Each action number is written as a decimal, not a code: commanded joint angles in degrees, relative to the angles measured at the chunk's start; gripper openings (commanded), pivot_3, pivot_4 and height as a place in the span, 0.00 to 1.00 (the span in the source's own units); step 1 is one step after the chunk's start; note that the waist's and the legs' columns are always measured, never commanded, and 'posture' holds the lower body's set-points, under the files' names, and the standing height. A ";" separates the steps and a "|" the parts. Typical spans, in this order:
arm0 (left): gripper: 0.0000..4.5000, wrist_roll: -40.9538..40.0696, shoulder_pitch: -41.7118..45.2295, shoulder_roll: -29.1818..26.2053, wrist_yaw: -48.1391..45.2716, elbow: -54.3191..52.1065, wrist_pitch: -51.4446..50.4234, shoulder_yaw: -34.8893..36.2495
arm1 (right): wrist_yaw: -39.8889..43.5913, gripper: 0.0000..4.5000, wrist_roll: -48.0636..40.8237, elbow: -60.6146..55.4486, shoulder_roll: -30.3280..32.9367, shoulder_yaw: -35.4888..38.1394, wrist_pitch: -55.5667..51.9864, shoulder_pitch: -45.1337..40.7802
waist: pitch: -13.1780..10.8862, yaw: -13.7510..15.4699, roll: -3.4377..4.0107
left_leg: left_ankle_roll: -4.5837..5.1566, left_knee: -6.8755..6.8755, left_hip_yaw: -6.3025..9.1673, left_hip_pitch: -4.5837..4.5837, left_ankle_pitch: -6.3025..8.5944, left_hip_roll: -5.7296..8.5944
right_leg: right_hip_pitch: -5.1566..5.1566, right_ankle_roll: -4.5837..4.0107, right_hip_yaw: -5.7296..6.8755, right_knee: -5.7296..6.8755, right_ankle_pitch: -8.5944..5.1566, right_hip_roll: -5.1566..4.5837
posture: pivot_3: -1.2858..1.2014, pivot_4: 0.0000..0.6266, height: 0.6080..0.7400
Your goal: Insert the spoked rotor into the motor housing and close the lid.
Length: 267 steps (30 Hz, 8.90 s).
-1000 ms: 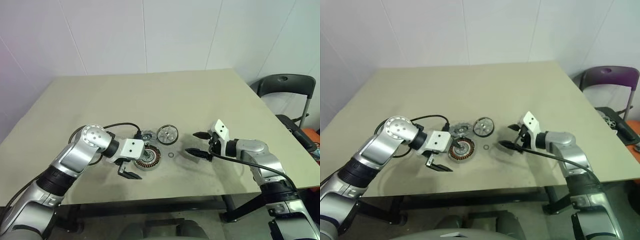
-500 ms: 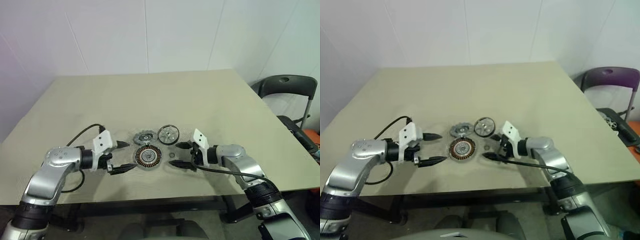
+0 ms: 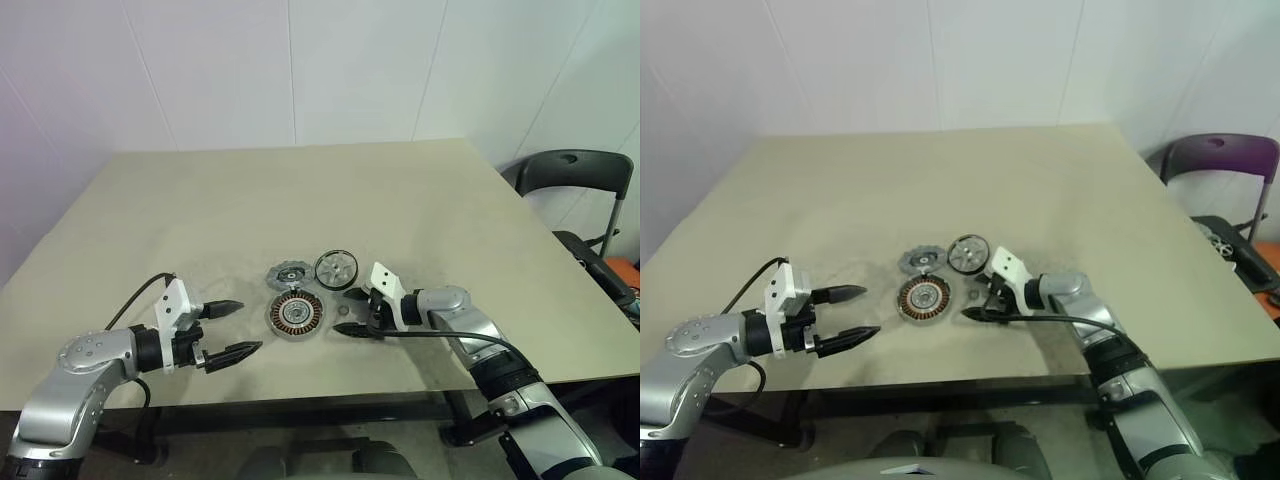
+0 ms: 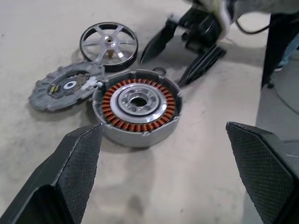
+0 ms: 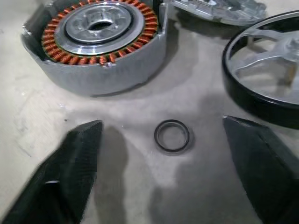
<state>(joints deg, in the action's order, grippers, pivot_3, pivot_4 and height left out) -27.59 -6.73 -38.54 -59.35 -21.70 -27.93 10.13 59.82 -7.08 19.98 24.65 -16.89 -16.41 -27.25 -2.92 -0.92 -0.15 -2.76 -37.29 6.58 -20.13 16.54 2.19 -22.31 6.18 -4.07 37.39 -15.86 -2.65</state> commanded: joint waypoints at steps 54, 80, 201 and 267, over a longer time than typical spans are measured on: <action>1.00 0.17 -13.50 1.69 6.76 -4.02 14.99 3.83 | 9.10 0.15 0.80 12.61 -13.30 -4.48 2.55 -16.55 | -0.06 -0.27 0.11 | -0.01 0.15 -0.01 0.03 0.01 -0.01 | -0.06 -0.04 0.00 -0.07 -0.01 0.03 | 0.52 0.00 1.00; 1.00 -0.95 -12.58 0.13 6.43 -4.12 13.60 3.89 | 9.89 0.53 1.72 13.80 -12.08 -3.13 2.89 -16.66 | -0.08 -0.31 0.15 | -0.01 0.18 -0.01 0.03 0.01 -0.01 | -0.07 -0.09 0.00 -0.07 -0.03 0.04 | 0.52 0.00 1.00; 1.00 0.12 -11.73 0.61 6.30 -0.63 16.74 7.89 | 10.88 0.01 7.11 10.58 -13.39 -7.66 3.66 -15.78 | -0.12 -1.59 0.21 | -0.02 0.30 0.05 -0.06 0.01 -0.02 | -0.16 -0.07 0.01 -0.17 -0.02 -0.01 | 0.52 0.00 1.00; 1.00 -0.26 -13.29 1.48 7.22 -0.44 18.15 9.18 | 8.64 0.01 -6.01 5.32 -10.73 6.20 -9.19 -15.29 | -0.12 -1.52 0.36 | -0.03 0.45 0.03 0.17 0.02 -0.04 | 0.03 -0.22 -0.03 -0.28 -0.11 -0.01 | 0.52 0.00 1.00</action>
<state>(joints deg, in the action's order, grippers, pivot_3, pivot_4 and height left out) -26.95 -20.16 -37.01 -52.37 -20.92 -10.66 17.41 67.98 -11.56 28.25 12.93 -12.48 -24.06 -42.26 -3.04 -2.44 0.22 -2.79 -36.86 6.63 -20.10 16.56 2.15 -22.39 5.96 -4.08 37.12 -15.96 -2.67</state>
